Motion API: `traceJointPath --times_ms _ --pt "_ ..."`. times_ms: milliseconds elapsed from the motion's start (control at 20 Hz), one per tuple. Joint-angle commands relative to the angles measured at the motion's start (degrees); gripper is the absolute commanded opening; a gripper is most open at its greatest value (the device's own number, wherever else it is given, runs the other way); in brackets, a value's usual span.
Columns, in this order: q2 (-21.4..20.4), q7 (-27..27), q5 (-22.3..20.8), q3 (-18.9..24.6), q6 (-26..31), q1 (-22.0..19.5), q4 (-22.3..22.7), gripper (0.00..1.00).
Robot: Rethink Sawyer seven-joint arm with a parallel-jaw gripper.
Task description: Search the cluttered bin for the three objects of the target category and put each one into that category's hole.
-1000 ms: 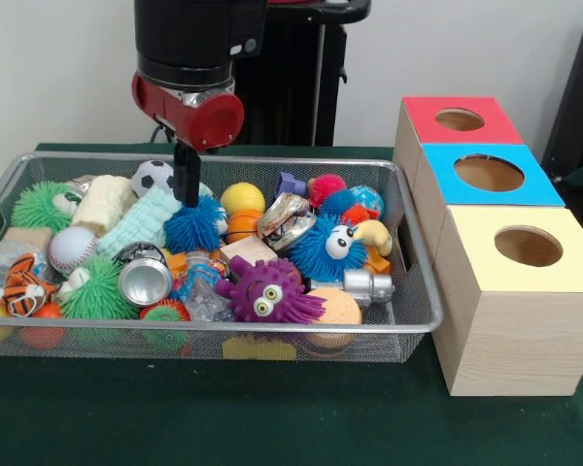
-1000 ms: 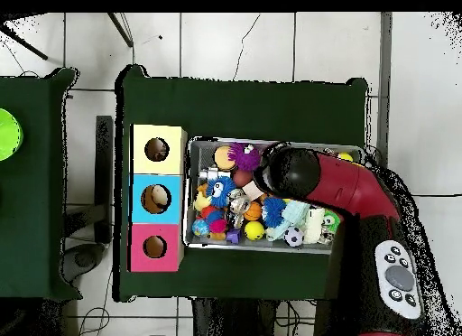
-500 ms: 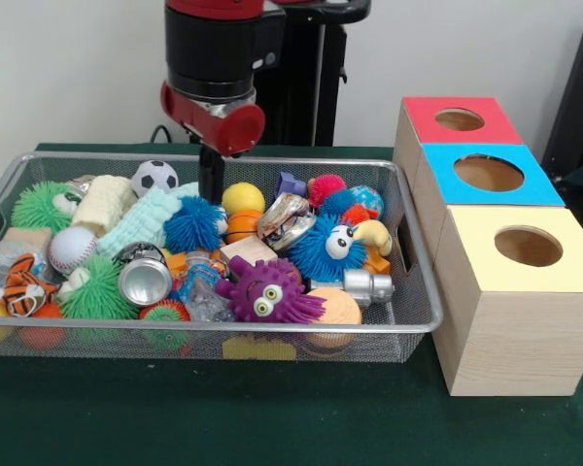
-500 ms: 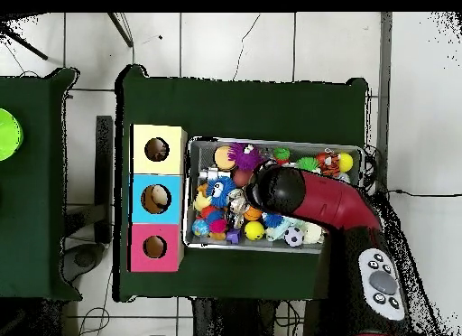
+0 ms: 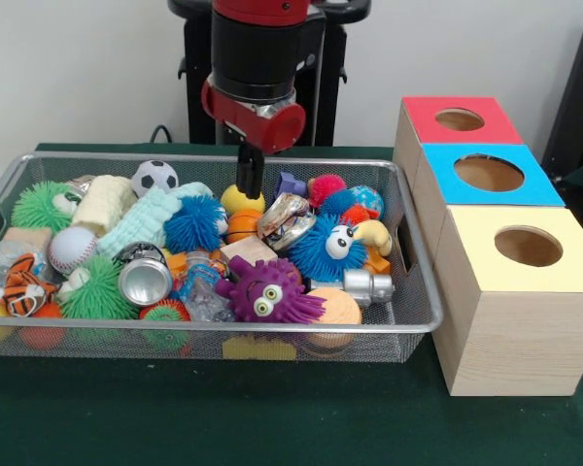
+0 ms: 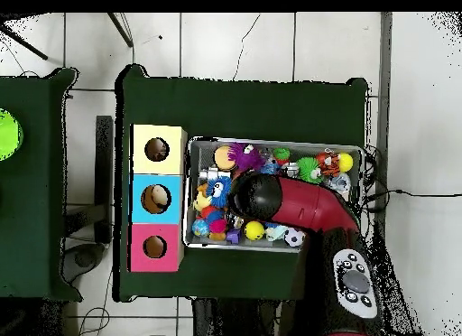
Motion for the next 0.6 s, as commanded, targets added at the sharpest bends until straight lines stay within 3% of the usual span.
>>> traceJointPath --times_ms 50,200,250,400,600 --pt "3.4 9.2 2.8 -1.3 6.4 2.5 -4.9 0.0" --pt "4.8 8.2 3.9 -0.5 8.6 2.3 -6.0 0.0" --pt "4.6 8.4 4.9 0.1 8.5 2.0 -4.0 0.0" --pt "2.4 11.2 6.1 -0.7 0.3 2.3 5.8 0.0" --pt "-0.5 9.5 7.6 0.0 -5.0 -1.3 15.0 0.0"
